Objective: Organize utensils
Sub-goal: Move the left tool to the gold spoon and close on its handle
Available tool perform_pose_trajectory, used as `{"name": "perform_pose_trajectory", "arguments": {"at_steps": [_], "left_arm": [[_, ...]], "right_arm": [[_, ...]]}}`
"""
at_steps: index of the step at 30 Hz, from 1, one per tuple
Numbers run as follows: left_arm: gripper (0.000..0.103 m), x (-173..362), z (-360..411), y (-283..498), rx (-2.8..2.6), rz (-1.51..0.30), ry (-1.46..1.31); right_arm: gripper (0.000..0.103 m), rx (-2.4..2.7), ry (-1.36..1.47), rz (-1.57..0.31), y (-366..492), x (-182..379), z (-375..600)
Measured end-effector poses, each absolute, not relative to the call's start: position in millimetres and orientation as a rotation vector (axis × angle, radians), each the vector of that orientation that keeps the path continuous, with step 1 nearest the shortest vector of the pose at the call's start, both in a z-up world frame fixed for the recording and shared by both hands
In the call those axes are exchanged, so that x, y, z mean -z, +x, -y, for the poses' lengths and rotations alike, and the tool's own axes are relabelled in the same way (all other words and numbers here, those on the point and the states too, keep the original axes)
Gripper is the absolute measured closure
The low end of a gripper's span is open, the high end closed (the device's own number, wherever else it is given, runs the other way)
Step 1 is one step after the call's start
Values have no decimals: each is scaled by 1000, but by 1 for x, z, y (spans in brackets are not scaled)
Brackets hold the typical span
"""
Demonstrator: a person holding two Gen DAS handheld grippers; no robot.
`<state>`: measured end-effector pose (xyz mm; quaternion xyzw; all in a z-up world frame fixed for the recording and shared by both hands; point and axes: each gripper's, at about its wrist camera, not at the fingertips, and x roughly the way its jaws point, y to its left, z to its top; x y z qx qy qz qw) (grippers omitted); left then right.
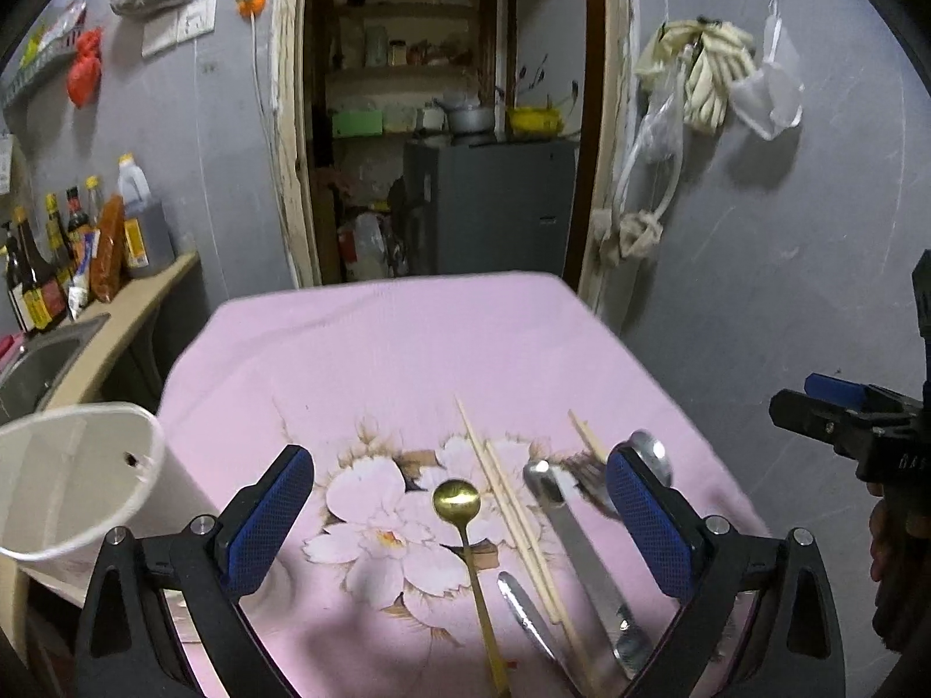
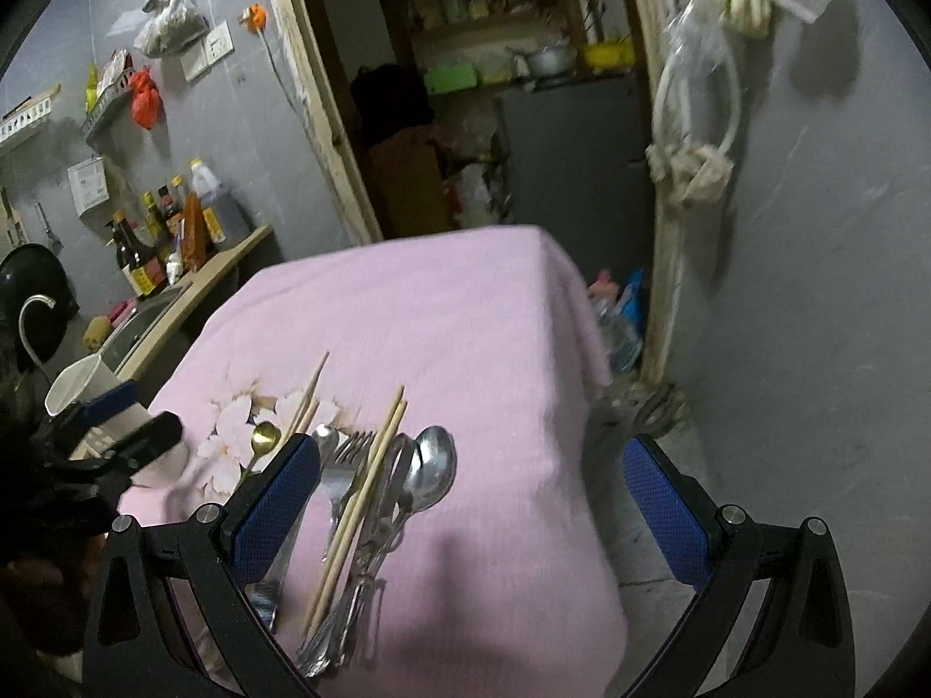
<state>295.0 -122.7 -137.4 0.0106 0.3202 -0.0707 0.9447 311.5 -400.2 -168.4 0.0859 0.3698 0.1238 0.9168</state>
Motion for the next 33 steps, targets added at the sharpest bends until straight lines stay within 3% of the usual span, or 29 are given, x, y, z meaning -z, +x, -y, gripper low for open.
{"name": "perform_pose_trajectory", "arguments": {"at_steps": [3,5,10,17,33], "left_arm": [[11,152,121,307,138,-701,10],[22,163,120,316,137,-743,-5],[37,183,120,336,139,-815,1],[64,204,118,358,166,-902,-7],[68,206,124,362,238,-932,23]], "right_arm": [[10,-300,184,-792,326,185,396],[18,-324,190,-811,334,194,394],[46,-373,189,-853,354,214,391],[68,-464,148,-903,373,233,384],[81,-592,8,-947,378,227,369]]}}
